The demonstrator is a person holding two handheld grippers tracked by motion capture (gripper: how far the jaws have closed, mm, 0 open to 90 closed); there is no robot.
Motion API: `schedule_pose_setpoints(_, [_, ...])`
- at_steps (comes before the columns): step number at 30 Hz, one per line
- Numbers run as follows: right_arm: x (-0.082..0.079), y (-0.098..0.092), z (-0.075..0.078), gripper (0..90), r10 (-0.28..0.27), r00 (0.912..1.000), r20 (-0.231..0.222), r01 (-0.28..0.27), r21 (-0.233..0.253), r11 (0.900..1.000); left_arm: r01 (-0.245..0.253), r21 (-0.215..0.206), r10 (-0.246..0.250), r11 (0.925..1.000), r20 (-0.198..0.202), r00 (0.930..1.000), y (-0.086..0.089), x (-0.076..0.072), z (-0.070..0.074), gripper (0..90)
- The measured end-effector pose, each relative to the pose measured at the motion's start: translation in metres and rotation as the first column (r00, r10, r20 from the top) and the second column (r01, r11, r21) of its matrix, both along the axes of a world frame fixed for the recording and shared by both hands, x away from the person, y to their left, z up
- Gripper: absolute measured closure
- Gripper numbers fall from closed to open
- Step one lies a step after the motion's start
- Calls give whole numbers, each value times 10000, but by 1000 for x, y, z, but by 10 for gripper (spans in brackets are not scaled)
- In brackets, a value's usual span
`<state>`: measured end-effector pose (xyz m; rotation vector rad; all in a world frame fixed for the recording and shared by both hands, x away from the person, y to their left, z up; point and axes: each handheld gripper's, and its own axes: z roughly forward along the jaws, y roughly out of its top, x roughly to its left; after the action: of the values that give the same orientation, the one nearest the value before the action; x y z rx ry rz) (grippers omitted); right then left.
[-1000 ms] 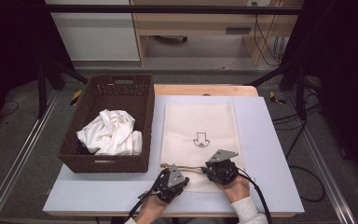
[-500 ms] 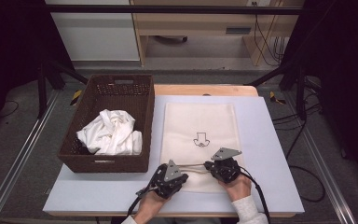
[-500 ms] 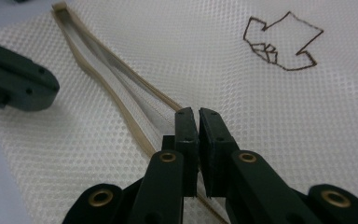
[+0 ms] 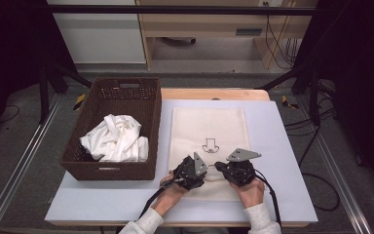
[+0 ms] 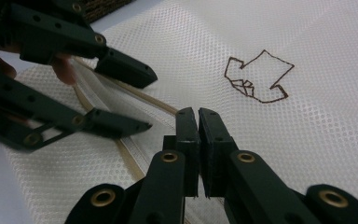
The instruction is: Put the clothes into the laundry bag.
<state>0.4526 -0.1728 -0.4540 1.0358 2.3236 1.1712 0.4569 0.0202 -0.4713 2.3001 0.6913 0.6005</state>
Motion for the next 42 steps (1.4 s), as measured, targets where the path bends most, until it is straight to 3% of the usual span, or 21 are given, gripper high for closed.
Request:
schedule_pose_setpoints(2, [0,0,-1,868,1,10000,-29,-1,-56,10000,-29,-541,19,9985,-182,9998,3,3,1,748])
schedule_pose_setpoints(5, [-2,1,-1,824,46,10000,29,-46,2,10000,-51,-1130,9,9936,-379,9993,9,7,6,836])
schedule_pose_setpoints(8, [-7,4,1,697,13,9991,435,0,-282,9996,-123,-1435,70,9896,-373,9993,11,7,9,847])
schedule_pose_setpoints(11, [-8,6,-2,584,49,9986,519,-25,-453,9990,-157,-1644,93,9863,-394,9992,13,7,13,846])
schedule_pose_setpoints(14, [-6,10,-8,550,-167,9978,649,233,-1029,9944,-83,-1974,11,9803,-368,9993,14,6,18,846])
schedule_pose_setpoints(17, [-2,10,-13,619,-467,9971,603,539,-1256,9906,-41,-2092,-62,9779,-484,9988,15,6,17,843])
schedule_pose_setpoints(19, [0,8,-13,732,-587,9973,443,635,-1171,9911,-8,-2010,-95,9796,-500,9987,14,5,14,828])
schedule_pose_setpoints(22, [1,5,-11,850,-705,9969,336,732,-875,9935,59,-2184,-178,9758,-528,9984,16,2,15,727])
schedule_pose_setpoints(25, [1,3,-9,864,-813,9962,302,831,-623,9946,63,-2619,-214,9651,-548,9983,24,-8,24,615])
schedule_pose_setpoints(27, [1,2,-8,865,-890,9956,283,904,-494,9947,64,-2695,-204,9630,-492,9986,28,-13,28,621])
schedule_pose_setpoints(30, [0,-1,-4,866,-1016,9939,422,1021,-112,9947,75,-2991,-227,9542,-474,9986,41,-37,34,712])
schedule_pose_setpoints(31, [0,-1,-4,866,-1016,9939,422,1021,-112,9947,75,-2991,-227,9542,-474,9986,41,-37,34,755])
schedule_pose_setpoints(33, [-1,-3,1,865,-1121,9916,643,1110,197,9936,230,-2530,-413,9672,-670,9969,45,-52,20,818])
schedule_pose_setpoints(34, [-1,-3,1,865,-1121,9916,643,1110,197,9936,230,-2530,-413,9672,-670,9969,45,-52,20,844])
schedule_pose_setpoints(36, [-2,-3,8,865,-1181,9889,904,1143,463,9924,149,-2134,-372,9768,-1004,9942,46,-56,0,881])
schedule_pose_setpoints(39, [-3,-3,16,865,-1208,9837,1328,1135,610,9917,-62,-2001,-223,9797,-1400,9899,48,-52,-10,889])
schedule_pose_setpoints(42, [-5,-5,25,866,-1252,9780,1668,1106,940,9894,-109,-2011,-174,9795,-1384,9902,49,-52,-14,889])
